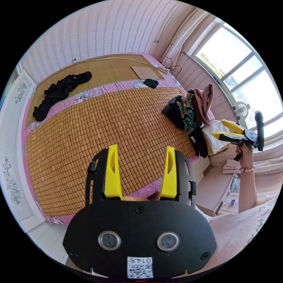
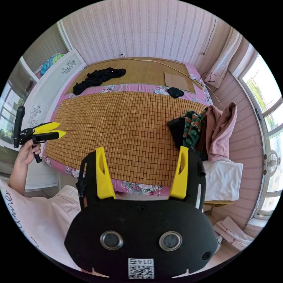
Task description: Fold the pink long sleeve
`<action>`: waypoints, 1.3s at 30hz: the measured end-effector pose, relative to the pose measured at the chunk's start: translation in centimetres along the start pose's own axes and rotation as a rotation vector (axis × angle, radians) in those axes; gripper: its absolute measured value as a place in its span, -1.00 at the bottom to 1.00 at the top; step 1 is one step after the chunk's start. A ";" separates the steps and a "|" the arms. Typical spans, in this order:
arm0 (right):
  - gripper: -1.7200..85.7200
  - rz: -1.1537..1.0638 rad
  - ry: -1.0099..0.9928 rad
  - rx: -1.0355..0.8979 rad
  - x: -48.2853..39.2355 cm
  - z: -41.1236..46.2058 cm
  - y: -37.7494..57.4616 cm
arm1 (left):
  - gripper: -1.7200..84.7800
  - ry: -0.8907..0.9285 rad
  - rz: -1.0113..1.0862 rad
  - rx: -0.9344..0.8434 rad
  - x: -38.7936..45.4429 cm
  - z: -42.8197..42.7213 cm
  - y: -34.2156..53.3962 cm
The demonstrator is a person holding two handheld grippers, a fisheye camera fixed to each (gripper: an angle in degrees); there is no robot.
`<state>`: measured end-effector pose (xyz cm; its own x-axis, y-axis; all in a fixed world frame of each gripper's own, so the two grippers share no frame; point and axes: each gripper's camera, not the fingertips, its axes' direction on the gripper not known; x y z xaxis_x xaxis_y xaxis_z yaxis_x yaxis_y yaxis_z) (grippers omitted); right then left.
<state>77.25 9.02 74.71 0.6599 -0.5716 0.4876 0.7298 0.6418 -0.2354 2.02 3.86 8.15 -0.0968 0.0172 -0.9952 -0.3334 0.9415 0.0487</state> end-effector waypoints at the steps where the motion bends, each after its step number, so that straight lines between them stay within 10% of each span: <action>1: -0.19 -0.003 -0.013 0.005 -2.6 -1.1 0.2 | -0.47 -0.030 -0.037 0.006 -0.5 -1.2 1.4; 11: -0.12 0.023 0.016 0.101 -24.2 -11.1 2.7 | -0.48 -0.684 -0.195 -0.122 0.5 -9.2 9.9; 39: -0.66 0.149 0.304 0.230 -39.8 -26.1 10.4 | -0.49 -0.454 -0.416 0.344 13.0 -27.8 17.3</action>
<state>63.21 25.09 30.87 0.8032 -0.5669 0.1830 0.5862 0.8069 -0.0734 -31.08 11.02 -1.62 0.4006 -0.2992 -0.8660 0.0651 0.9521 -0.2989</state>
